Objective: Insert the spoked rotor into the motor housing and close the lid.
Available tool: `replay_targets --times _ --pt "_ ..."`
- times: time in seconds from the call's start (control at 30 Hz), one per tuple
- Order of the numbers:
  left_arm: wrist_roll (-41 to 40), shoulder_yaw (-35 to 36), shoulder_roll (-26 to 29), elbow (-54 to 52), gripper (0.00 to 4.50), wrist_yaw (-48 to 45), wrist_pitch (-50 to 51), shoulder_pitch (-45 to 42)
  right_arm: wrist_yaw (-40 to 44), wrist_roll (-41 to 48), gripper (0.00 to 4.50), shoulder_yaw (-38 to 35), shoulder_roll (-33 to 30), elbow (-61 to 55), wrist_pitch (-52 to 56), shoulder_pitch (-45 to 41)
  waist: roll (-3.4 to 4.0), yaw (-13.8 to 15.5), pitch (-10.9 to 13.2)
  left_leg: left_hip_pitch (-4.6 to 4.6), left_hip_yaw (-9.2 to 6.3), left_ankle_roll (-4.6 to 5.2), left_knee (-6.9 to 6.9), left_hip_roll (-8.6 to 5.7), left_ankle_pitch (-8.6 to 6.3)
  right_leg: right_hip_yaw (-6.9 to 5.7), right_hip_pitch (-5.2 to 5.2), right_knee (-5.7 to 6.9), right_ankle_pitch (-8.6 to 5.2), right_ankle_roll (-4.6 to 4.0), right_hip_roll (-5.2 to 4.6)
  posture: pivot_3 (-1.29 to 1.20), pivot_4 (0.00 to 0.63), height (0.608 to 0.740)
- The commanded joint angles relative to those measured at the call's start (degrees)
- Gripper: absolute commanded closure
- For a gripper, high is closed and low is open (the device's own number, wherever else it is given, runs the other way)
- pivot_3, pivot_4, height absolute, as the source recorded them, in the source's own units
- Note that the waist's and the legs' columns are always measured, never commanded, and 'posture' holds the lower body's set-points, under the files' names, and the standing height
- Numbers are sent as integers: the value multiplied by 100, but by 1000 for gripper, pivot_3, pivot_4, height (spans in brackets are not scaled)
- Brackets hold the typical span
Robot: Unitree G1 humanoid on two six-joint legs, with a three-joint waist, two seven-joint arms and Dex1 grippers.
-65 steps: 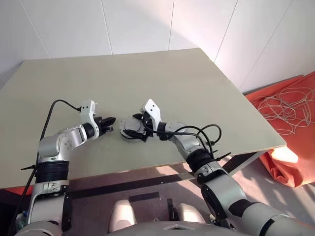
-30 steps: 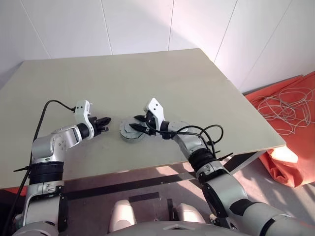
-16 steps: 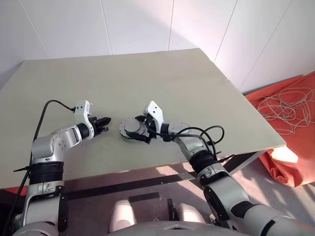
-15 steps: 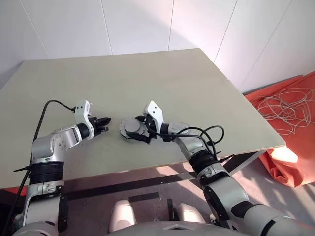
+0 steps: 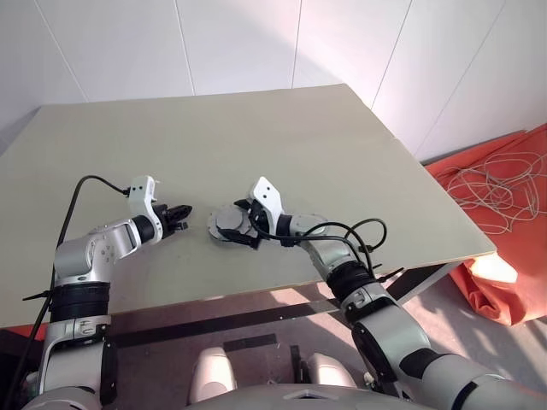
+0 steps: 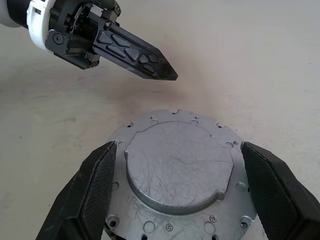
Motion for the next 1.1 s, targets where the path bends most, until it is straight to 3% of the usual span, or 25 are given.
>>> replay_targets --times 0.03,0.97,1.1 --pt "-32 109 90 -71 4500 -10 -87 -68 -47 -129 16 63 -48 177 -48 -88 0 0 0 2 0 0 0 0 0 0 2 0 0 0 0 0 0 740" --pt "-4 130 82 4 4500 24 -140 -103 -7 -280 16 210 -205 292 -136 -161 0 2 0 18 2 1 -3 -1 -1 3 16 -2 -1 1 0 0 0 740" --pt "-4 138 90 18 4500 27 -149 -105 16 -278 932 211 -207 286 -111 -163 1 4 0 18 2 1 -4 -1 -1 3 16 -2 -1 1 0 0 0 740"
